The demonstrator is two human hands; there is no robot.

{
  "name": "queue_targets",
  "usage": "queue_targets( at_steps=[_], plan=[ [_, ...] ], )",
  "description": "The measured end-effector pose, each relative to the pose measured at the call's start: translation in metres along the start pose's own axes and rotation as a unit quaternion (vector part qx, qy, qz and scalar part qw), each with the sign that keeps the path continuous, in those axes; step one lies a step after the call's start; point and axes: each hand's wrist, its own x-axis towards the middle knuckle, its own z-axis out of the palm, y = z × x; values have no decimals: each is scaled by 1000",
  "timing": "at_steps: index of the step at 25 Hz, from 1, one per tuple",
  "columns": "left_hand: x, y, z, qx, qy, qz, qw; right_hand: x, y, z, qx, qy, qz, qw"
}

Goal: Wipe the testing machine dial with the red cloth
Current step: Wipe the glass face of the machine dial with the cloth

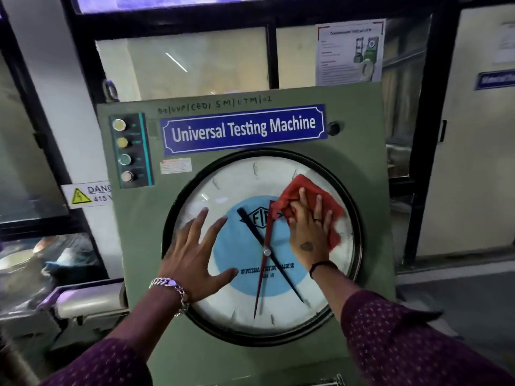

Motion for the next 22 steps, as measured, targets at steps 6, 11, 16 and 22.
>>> queue_targets(
  at_steps=[6, 11, 16, 22],
  plan=[
    [82, -16, 21, 55, 27, 89, 994, 13, -17, 24, -46, 53, -18, 997],
    [135, -29, 39, 193, 37, 141, 970, -22, 30, 30, -56, 53, 64, 995],
    [143, -39, 56, 207, 70, 161, 962, 18, -15, 38, -80, 80, -10, 994],
    [142, -40, 61, 214, 84, 157, 960, -4, 17, 35, -26, 99, 93, 990]
  ],
)
